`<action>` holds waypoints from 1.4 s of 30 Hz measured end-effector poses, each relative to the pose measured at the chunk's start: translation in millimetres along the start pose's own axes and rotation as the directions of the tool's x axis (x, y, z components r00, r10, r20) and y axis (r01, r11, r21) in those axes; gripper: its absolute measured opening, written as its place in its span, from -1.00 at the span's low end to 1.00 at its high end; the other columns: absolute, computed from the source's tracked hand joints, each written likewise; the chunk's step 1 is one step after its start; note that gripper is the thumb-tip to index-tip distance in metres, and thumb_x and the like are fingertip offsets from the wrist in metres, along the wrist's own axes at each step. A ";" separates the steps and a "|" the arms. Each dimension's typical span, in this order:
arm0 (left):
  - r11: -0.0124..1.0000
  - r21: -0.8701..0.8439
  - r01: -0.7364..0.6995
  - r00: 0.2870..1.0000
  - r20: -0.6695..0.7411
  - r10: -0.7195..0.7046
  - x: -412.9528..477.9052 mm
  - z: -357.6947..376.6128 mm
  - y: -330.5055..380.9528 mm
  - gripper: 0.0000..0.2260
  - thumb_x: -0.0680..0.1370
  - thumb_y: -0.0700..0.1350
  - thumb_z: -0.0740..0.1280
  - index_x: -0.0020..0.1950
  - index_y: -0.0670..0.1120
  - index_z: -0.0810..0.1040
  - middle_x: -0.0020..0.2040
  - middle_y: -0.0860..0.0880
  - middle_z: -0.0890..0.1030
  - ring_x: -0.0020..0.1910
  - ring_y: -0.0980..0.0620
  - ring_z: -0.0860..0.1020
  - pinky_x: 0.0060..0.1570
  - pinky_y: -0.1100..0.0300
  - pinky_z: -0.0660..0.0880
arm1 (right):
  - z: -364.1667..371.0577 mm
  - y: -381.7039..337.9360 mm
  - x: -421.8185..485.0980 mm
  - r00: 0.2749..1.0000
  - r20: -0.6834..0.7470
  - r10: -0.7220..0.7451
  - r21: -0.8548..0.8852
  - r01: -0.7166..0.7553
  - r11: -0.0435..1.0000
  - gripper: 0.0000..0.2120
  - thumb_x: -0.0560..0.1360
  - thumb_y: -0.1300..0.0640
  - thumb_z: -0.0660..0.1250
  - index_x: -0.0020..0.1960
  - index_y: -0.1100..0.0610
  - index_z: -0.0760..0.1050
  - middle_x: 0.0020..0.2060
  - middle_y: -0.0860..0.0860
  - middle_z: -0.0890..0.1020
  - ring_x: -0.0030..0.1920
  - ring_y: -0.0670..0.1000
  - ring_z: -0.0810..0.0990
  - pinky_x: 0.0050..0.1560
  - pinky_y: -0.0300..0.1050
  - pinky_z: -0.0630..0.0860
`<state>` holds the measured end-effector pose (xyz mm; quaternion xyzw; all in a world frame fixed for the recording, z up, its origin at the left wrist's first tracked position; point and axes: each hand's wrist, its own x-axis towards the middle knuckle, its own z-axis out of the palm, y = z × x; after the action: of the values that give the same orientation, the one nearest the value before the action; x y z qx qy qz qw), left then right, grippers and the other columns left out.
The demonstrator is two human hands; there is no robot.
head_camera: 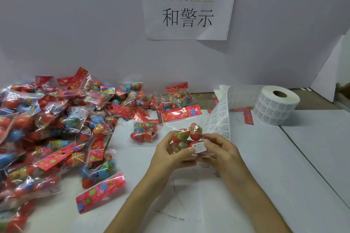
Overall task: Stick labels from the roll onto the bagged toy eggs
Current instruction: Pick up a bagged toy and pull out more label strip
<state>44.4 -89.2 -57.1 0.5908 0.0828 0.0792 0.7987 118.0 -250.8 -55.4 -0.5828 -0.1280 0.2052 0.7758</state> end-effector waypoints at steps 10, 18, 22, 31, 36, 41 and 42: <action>0.999 0.044 -0.015 1.000 -0.008 0.015 -1.0 -0.2 -1.2 -0.57 0.40 -0.06 0.59 0.24 -0.01 0.60 0.09 -0.12 0.72 0.04 -0.18 0.72 -0.09 0.00 0.68 | 3.4 1.5 -2.6 0.996 -0.072 -0.050 -0.121 0.041 0.992 -0.80 0.50 0.18 0.46 0.12 0.13 0.63 -0.07 0.14 0.70 -0.05 0.19 0.74 -0.07 0.09 0.70; 0.988 0.154 -0.025 0.995 -0.093 0.040 0.3 2.4 -2.9 -0.61 0.45 -0.10 0.61 0.23 0.00 0.62 0.05 -0.02 0.74 0.02 -0.06 0.73 -0.09 0.10 0.68 | 3.6 2.2 -3.7 0.991 -0.089 -0.099 -0.229 0.077 0.970 -0.83 0.52 0.24 0.47 0.10 0.09 0.64 -0.09 0.11 0.68 -0.14 0.11 0.74 -0.22 -0.12 0.65; 0.987 0.154 -0.042 0.993 -0.099 0.058 0.5 1.7 -2.2 -0.66 0.46 -0.18 0.58 0.19 -0.01 0.63 0.01 -0.01 0.75 -0.03 -0.06 0.74 -0.14 0.15 0.67 | 4.9 2.9 -4.3 0.994 -0.068 -0.082 -0.204 0.067 0.977 -0.81 0.49 0.16 0.51 0.09 0.06 0.64 -0.10 0.06 0.68 -0.13 0.09 0.74 -0.21 -0.12 0.65; 0.975 0.212 -0.068 0.993 -0.084 0.088 -0.2 2.3 -1.6 -0.67 0.46 -0.17 0.60 0.17 0.00 0.63 -0.01 -0.02 0.74 -0.03 -0.08 0.73 -0.14 0.12 0.67 | 3.2 4.0 -3.2 0.993 -0.064 -0.098 -0.242 0.080 0.967 -0.80 0.46 0.27 0.53 0.03 0.07 0.65 -0.15 0.03 0.70 -0.17 0.10 0.74 -0.22 -0.10 0.66; 0.980 0.195 -0.043 0.994 -0.086 0.061 0.7 1.0 -1.9 -0.68 0.48 -0.20 0.58 0.18 -0.02 0.64 -0.01 -0.03 0.75 -0.04 -0.07 0.73 -0.14 0.11 0.68 | 2.1 2.4 -3.2 0.997 -0.056 -0.057 -0.201 0.044 0.979 -0.84 0.49 0.23 0.50 0.04 0.06 0.66 -0.05 0.14 0.68 -0.11 0.11 0.74 -0.16 -0.02 0.69; 0.986 0.162 -0.026 0.994 -0.105 0.043 1.2 -1.4 -0.7 -0.68 0.47 -0.16 0.58 0.18 -0.03 0.63 -0.01 -0.04 0.75 -0.06 -0.10 0.74 -0.14 0.14 0.67 | 2.7 -0.3 -5.2 0.998 0.002 -0.056 -0.208 0.055 0.977 -0.80 0.51 0.23 0.48 0.12 0.06 0.64 -0.06 0.04 0.69 -0.05 0.11 0.75 -0.14 -0.10 0.68; 0.989 0.150 -0.013 0.994 -0.102 0.029 1.0 -1.7 0.1 -0.67 0.46 -0.14 0.59 0.18 -0.03 0.63 -0.01 -0.04 0.75 -0.06 -0.10 0.74 -0.14 0.15 0.67 | 2.2 -0.5 -5.2 0.998 0.002 -0.055 -0.205 0.054 0.977 -0.80 0.52 0.24 0.47 0.12 0.06 0.65 -0.07 0.02 0.69 -0.05 0.11 0.75 -0.14 -0.11 0.68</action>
<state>45.0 -87.3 -57.6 0.6447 0.1237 0.1120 0.7460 112.6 -251.5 -54.1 -0.6561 -0.1629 0.1685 0.7173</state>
